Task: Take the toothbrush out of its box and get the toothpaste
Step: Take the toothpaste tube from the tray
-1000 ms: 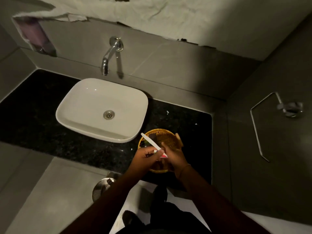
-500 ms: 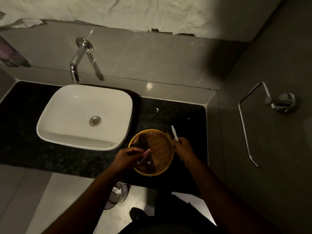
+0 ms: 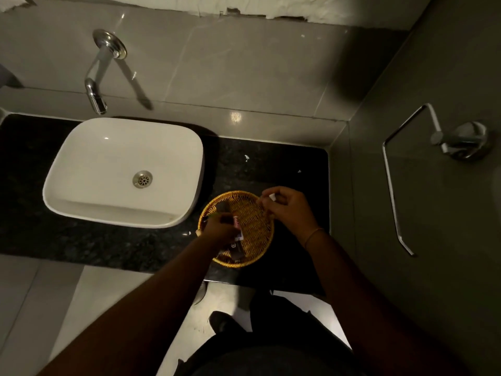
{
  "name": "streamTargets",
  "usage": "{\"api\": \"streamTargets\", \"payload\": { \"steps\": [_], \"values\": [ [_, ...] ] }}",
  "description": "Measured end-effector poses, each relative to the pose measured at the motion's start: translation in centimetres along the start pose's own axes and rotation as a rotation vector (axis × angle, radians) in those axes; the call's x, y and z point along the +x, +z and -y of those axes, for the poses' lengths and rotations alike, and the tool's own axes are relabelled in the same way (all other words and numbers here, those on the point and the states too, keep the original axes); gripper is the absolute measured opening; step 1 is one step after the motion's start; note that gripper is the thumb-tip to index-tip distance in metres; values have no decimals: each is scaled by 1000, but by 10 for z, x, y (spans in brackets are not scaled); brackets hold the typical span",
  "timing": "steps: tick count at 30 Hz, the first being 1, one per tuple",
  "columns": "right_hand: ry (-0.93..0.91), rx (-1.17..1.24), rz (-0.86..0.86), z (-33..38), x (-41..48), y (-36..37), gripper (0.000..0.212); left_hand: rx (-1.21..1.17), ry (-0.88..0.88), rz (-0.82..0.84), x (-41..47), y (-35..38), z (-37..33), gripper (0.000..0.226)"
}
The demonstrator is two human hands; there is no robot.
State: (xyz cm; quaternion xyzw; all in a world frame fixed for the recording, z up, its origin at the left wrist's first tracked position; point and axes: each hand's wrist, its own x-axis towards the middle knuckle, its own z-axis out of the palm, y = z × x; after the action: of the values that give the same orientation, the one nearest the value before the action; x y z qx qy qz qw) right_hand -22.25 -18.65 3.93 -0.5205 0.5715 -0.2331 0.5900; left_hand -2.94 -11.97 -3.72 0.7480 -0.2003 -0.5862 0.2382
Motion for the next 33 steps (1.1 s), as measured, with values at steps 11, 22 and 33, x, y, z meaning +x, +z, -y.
{"api": "streamTargets", "payload": {
  "steps": [11, 22, 33],
  "values": [
    [21, -33, -206, -20, -4, -13, 30, -54, -20, -28, 25, 63, 0, 37],
    [251, 220, -312, -29, 13, -1, 35, 95, 23, -108, 31, 68, 5, 40],
    [118, -297, -105, -10, 79, 59, 26, -36, 157, -378, 8, 8, 20, 4]
  ]
}}
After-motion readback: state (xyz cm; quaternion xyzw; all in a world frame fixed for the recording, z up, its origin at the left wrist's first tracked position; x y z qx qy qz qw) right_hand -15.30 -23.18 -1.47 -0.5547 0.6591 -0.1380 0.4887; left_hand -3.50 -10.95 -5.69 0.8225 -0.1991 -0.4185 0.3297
